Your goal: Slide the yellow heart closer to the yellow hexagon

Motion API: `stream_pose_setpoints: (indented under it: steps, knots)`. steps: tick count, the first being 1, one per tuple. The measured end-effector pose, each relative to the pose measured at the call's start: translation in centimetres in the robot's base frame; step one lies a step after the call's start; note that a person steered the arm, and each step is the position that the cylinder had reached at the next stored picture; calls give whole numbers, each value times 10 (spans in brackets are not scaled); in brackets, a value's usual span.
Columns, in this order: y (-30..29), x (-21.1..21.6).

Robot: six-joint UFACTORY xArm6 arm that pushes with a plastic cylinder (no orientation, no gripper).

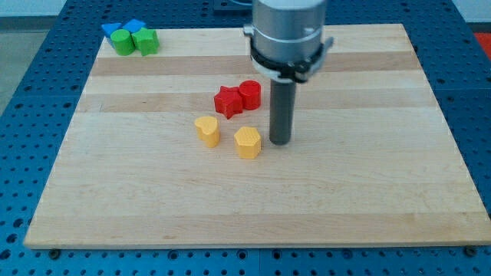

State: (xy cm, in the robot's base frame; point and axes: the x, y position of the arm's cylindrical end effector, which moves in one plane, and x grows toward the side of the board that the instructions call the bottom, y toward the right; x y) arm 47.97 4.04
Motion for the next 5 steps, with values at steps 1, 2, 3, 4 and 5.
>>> stream_pose_setpoints:
  steps: [1, 2, 3, 4, 5]
  knots:
    - [-12, 27]
    - [-83, 25]
    - [-139, 5]
    - [-145, -3]
    - [-83, 11]
